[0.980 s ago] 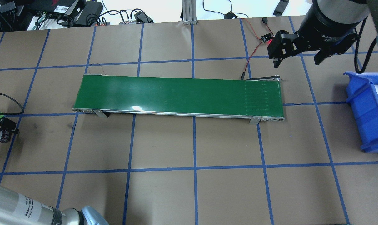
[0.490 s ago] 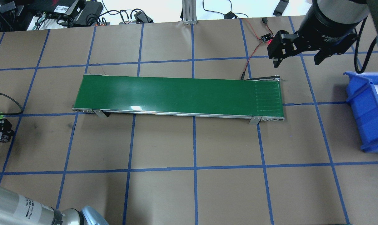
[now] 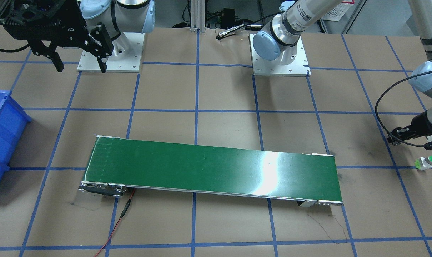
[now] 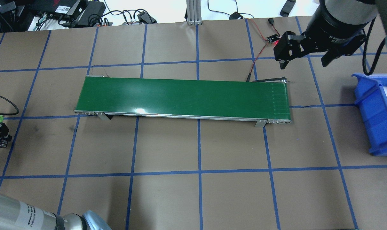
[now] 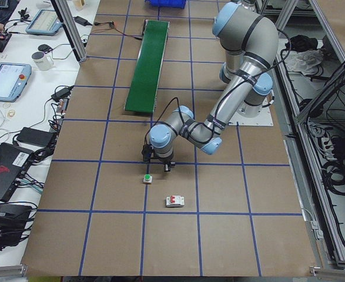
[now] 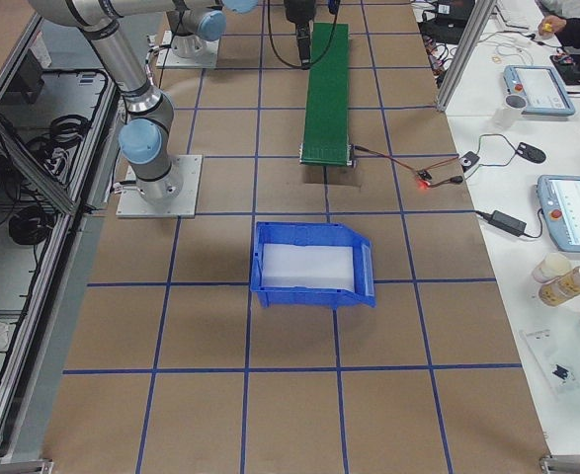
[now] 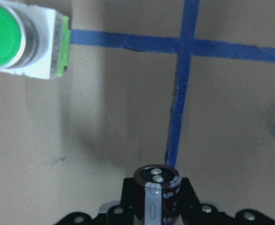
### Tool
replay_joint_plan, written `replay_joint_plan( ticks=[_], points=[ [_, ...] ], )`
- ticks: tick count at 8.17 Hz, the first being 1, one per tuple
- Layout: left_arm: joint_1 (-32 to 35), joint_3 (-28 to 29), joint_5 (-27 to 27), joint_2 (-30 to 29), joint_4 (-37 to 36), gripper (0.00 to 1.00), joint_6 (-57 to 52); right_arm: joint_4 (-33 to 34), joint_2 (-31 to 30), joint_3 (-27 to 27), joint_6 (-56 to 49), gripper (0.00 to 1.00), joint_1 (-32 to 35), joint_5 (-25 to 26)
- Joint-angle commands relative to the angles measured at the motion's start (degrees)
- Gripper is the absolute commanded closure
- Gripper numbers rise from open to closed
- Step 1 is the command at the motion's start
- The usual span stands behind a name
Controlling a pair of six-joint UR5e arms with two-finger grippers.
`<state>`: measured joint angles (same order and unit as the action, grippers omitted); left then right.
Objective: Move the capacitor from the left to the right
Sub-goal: 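Lift the capacitor with the left gripper and carry it over the belt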
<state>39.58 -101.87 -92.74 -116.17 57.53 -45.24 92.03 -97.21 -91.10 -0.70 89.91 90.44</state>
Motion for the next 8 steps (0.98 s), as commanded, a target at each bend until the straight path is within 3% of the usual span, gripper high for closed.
replay_joint_plan(
  ticks=[1,2,3,6,8],
  points=[
    [1.02,1.4,0.36,5.4,9.6,1.0,0.68,0.08,0.0,-0.04,0.0,0.0,0.0,0.0],
    [3.47,2.8,0.71,7.52,10.49,1.0,3.56,-0.01,0.0,-0.04,0.0,0.0,0.0,0.0],
    [10.45,4.99,0.28,8.84,12.07,1.0,6.63,-0.01,0.0,0.04,0.0,0.0,-0.09,0.0],
    [26.65,8.88,0.8,8.34,14.54,1.0,21.9,-0.01,0.0,-0.04,0.0,0.0,0.0,0.0],
    [32.82,10.01,0.8,6.84,13.93,1.0,27.91,-0.01,0.0,-0.04,0.0,0.0,0.0,0.0]
  ],
)
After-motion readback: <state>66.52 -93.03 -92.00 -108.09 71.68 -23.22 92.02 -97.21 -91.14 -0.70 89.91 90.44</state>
